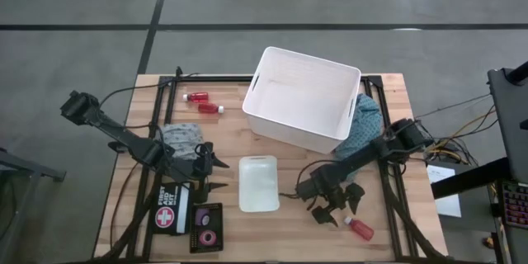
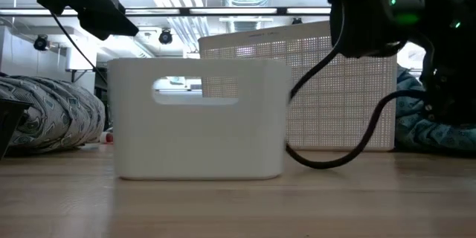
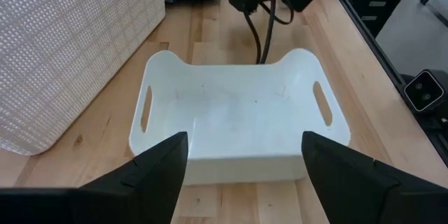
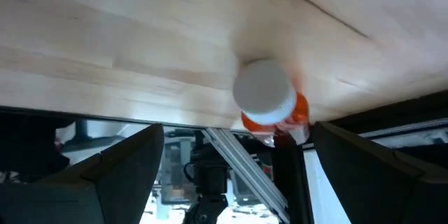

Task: Pick & Place Medicine items
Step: Put the bottom red medicine bottle into the small white bin

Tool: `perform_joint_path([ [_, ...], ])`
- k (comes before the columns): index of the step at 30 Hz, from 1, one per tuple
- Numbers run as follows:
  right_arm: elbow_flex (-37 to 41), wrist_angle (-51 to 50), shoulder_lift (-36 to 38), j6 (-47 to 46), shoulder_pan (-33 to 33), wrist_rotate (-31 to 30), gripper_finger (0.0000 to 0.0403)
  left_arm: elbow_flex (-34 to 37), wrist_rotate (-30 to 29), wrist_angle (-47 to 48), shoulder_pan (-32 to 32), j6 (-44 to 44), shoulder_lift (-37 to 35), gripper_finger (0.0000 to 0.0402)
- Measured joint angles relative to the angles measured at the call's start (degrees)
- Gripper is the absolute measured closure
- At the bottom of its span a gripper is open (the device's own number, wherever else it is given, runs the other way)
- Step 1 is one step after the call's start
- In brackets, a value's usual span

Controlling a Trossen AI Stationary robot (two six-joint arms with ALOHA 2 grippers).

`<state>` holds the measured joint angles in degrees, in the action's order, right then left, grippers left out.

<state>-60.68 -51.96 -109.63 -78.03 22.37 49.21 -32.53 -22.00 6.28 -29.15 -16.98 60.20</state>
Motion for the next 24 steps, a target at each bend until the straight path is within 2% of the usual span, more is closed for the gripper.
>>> perform_joint_path([
  [4,-2.3,-1.4,-2.5,1.8,0.0,0.5,0.0039,0.0,0.0,0.0,0.0,0.0,0.0,0.0115],
  [11,-6.8,-12.4,-8.0,9.7,0.0,0.9,0.0039,0.0,1.7,0.2,0.0,0.0,0.0,0.0115],
  [17,-10.2,-13.4,-12.4,14.7,0.0,0.9,0.0039,0.0,3.0,0.4,0.0,0.0,0.0,0.0115],
  [24,-13.4,-20.2,-16.0,19.1,0.0,0.6,0.0039,0.0,4.1,0.7,0.0,0.0,0.0,0.0115],
])
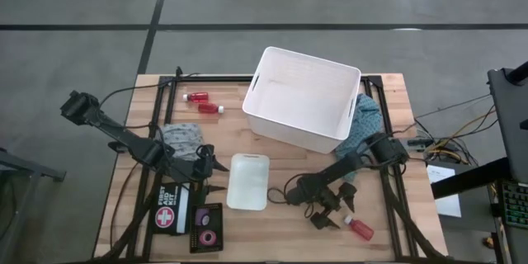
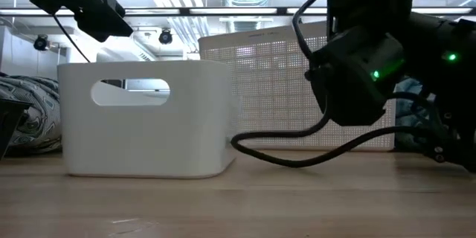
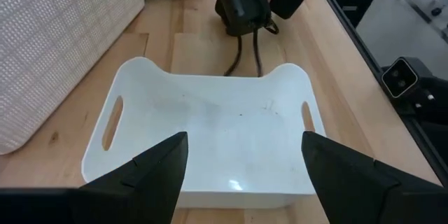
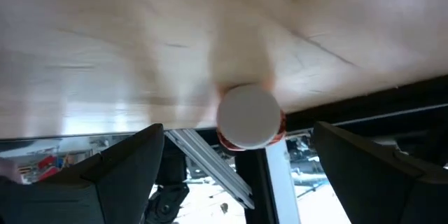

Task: Pick & Place Medicine items
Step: Put the bottom red medicine bottle into the small white bin

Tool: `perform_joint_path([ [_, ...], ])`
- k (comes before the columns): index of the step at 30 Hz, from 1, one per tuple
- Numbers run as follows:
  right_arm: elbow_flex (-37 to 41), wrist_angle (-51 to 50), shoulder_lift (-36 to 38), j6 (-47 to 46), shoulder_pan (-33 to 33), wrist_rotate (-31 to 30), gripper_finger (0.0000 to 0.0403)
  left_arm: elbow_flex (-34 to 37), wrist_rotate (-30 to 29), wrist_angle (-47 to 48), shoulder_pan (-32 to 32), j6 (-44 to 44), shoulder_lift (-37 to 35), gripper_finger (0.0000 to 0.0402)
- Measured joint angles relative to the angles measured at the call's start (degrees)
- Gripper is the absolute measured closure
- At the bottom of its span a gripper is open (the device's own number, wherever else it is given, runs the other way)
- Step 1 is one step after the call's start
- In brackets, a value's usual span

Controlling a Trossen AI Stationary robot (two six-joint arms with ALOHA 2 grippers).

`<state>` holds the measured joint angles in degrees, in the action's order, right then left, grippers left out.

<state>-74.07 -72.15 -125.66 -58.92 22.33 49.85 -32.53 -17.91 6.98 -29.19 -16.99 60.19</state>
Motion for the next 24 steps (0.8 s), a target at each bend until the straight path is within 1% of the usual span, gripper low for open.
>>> perform_joint_path([
  [13,0.1,-0.6,-0.2,1.6,0.0,-0.5,0.0039,0.0,0.0,0.3,0.0,0.0,0.0,0.0115],
  [24,2.1,1.9,0.1,3.9,0.5,-0.3,0.0039,0.0,0.0,0.2,0.0,0.0,0.0,0.0115],
])
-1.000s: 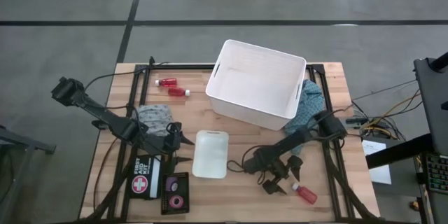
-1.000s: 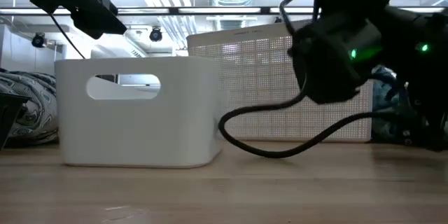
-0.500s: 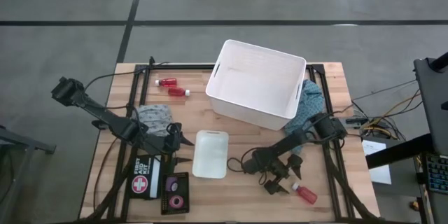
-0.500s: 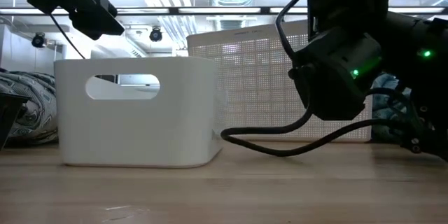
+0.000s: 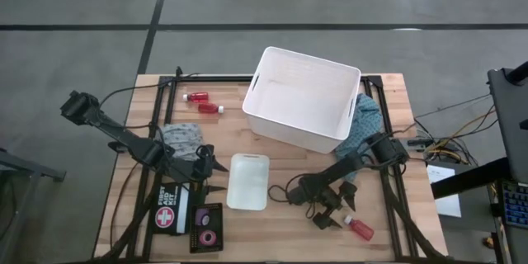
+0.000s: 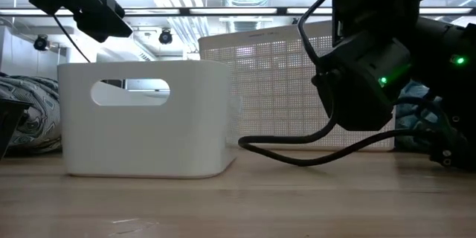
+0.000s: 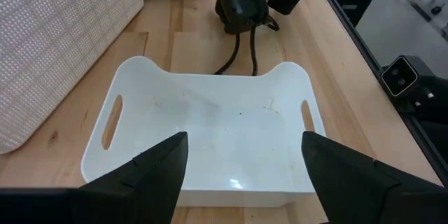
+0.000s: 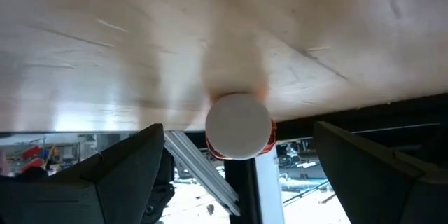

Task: Pick & Place Medicine items
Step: Put the bottom red medicine bottle into the small white bin

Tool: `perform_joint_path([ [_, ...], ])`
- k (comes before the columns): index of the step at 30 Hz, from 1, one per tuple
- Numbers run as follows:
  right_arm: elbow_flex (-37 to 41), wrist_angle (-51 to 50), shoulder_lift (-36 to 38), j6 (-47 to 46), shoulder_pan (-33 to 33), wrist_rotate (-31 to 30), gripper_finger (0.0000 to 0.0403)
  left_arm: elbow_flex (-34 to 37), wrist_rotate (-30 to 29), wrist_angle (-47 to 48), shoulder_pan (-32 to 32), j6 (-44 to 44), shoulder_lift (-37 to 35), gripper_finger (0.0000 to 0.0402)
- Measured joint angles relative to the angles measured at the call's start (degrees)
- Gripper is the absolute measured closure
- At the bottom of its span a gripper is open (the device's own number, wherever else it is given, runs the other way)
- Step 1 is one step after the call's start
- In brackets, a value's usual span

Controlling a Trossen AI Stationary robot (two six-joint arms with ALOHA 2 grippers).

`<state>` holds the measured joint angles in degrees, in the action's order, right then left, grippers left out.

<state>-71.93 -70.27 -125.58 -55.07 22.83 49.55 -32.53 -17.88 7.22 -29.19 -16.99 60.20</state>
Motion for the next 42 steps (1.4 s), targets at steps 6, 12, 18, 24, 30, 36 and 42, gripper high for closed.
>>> perform_joint_path([
  [6,0.5,0.1,0.0,1.3,0.2,-0.4,0.0039,0.0,0.0,0.0,0.0,0.0,0.0,0.0115],
  [12,0.4,0.3,0.0,1.3,0.3,-0.7,0.0040,0.0,0.0,0.0,0.0,0.0,0.0,0.0115],
  [18,0.4,0.3,0.0,1.5,0.8,-1.1,0.0054,0.0,0.0,0.0,0.0,0.0,0.0,0.0115],
  [24,0.4,0.4,-0.1,1.5,1.0,-1.1,0.0111,0.0,0.0,0.0,0.0,0.0,0.0,0.0115],
  [30,0.4,0.4,-0.1,1.5,1.2,-1.1,0.0156,0.0,0.0,0.0,0.0,0.0,0.0,0.0115],
  [36,0.4,0.4,-0.2,1.6,1.2,-1.1,0.0187,0.0,0.0,0.0,0.0,0.0,0.0,0.0115],
  [42,0.4,0.4,-0.2,1.6,1.2,-1.1,0.0214,0.0,0.0,0.0,0.0,0.0,0.0,0.0115],
])
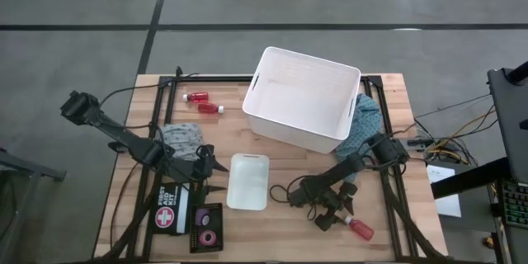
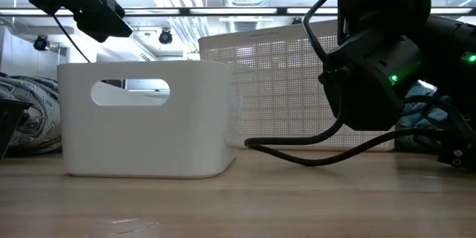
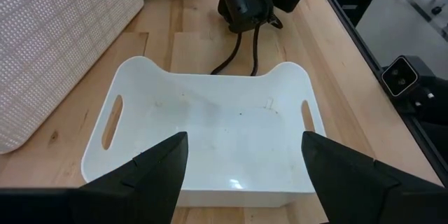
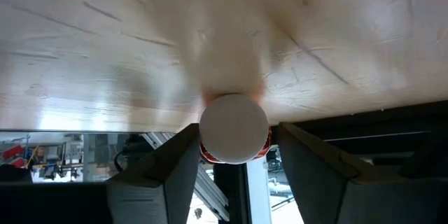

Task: Pick & Place Medicine items
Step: Put the bottom red medicine bottle into the small white bin

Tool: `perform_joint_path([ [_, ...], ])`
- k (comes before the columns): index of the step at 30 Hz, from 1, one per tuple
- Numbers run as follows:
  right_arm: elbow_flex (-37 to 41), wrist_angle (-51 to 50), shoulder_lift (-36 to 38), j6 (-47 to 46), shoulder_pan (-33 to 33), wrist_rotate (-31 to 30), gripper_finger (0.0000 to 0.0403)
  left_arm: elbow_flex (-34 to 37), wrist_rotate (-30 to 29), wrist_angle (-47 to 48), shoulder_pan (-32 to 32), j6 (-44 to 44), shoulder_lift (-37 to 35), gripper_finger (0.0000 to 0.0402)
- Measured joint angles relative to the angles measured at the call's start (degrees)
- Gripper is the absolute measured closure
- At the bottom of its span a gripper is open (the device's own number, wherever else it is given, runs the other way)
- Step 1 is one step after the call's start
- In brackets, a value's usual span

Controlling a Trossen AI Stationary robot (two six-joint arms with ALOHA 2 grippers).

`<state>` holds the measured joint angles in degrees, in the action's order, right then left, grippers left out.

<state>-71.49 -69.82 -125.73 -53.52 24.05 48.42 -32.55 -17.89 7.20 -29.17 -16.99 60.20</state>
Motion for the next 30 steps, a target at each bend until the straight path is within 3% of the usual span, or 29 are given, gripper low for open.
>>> perform_joint_path([
  [13,0.0,0.0,0.0,0.2,0.0,0.1,0.0276,0.0,0.0,0.0,0.0,0.0,0.0,0.0115],
  [30,0.2,0.3,1.5,-0.4,0.0,-0.6,0.0279,0.0,0.0,0.0,0.0,0.0,0.0,0.0115],
])
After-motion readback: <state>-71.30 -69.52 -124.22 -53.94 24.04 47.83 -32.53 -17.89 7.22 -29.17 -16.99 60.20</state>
